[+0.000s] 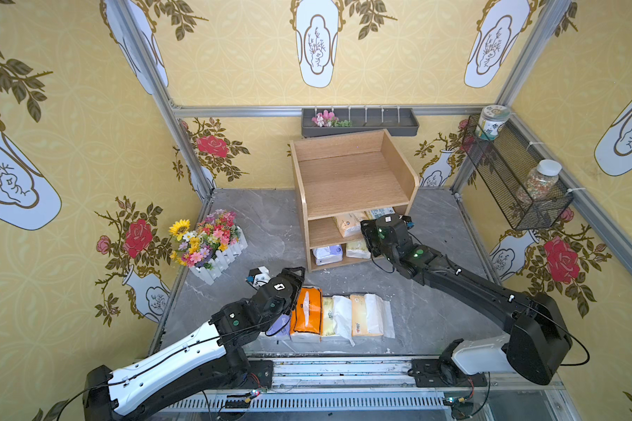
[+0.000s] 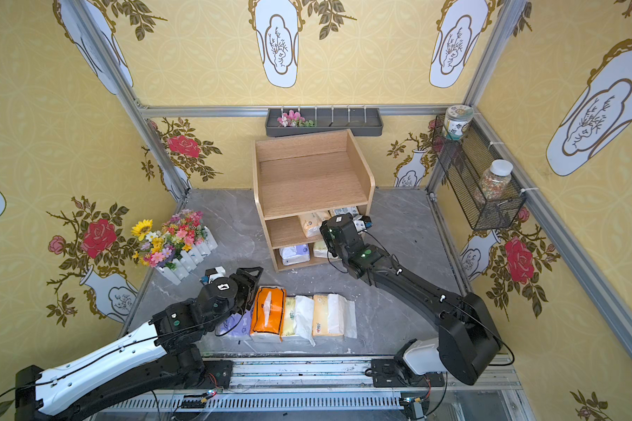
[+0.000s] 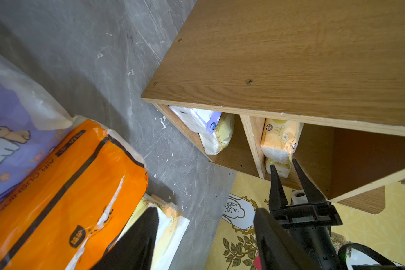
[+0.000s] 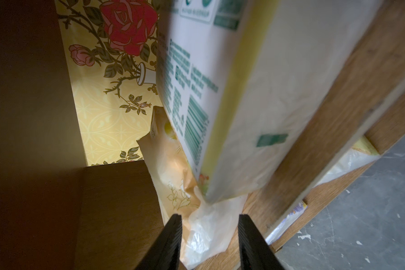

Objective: Remove the tissue boxes from the shelf
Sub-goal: Pick up a box of tissues from the shelf.

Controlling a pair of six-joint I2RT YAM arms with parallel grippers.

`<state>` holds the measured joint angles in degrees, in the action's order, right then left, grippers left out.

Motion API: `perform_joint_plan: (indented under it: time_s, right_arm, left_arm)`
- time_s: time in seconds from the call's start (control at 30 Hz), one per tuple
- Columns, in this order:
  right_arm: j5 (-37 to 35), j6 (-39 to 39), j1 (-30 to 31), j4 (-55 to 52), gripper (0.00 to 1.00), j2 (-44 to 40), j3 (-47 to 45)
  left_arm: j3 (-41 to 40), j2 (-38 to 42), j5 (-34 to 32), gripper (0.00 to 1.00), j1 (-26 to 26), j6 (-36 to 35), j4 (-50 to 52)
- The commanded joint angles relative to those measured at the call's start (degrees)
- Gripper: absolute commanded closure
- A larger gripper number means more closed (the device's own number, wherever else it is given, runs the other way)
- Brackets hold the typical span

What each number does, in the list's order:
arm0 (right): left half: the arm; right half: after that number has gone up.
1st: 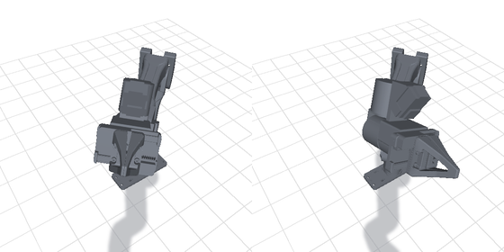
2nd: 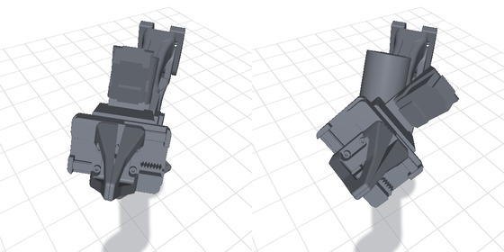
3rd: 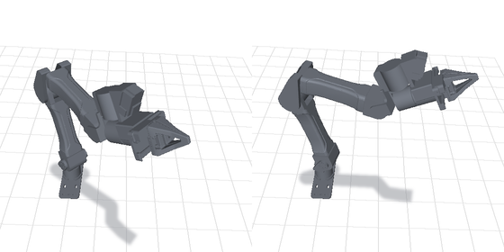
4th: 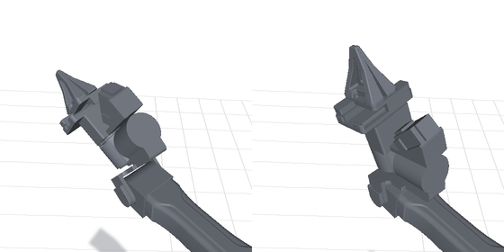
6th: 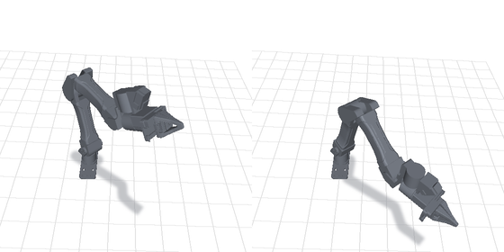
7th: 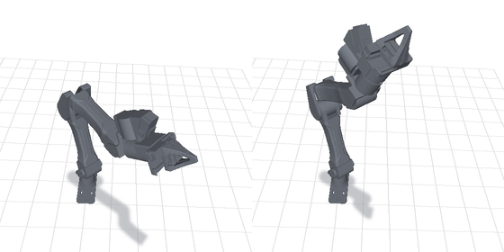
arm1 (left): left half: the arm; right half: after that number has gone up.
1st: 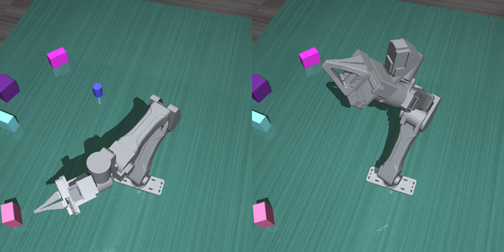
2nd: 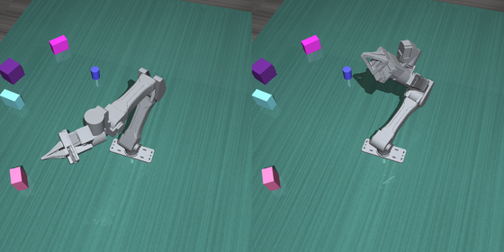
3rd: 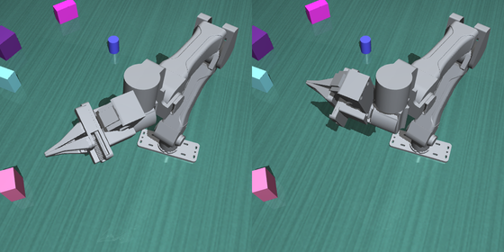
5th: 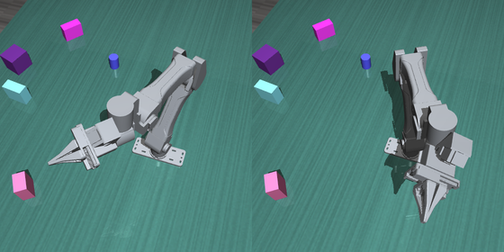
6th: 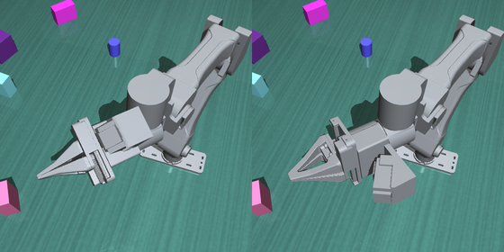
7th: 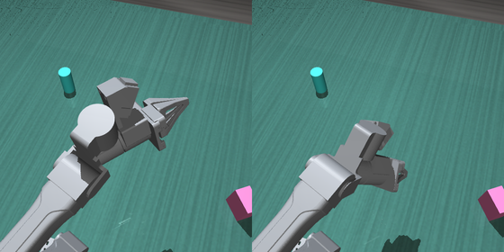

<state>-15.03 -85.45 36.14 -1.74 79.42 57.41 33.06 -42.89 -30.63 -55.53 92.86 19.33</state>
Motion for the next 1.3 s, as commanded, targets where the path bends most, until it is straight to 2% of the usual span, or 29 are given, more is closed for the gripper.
perform_joint_plan:
  time_s: [0.0,0.6,0.97,1.27]
  right_arm:
    - [-1.3,-0.14,-0.02,1.21,0.57,0.45,0.47]
    - [-0.84,-0.26,-0.63,2.13,0.63,3.19,1.92]
    - [-0.09,-0.87,-0.63,2.09,0.84,3.99,2.1]
    - [0.81,-0.66,-0.64,2.09,0.97,3.03,2.72]
  left_arm:
    - [-0.5,-0.08,-0.16,0.29,0.0,0.12,-0.9]
    - [-0.46,-0.52,-0.17,0.3,0.14,0.21,-0.83]
    - [-0.51,-0.08,-0.1,0.3,0.17,0.26,-0.53]
    - [0.08,0.28,-0.31,0.3,0.27,-0.09,0.08]
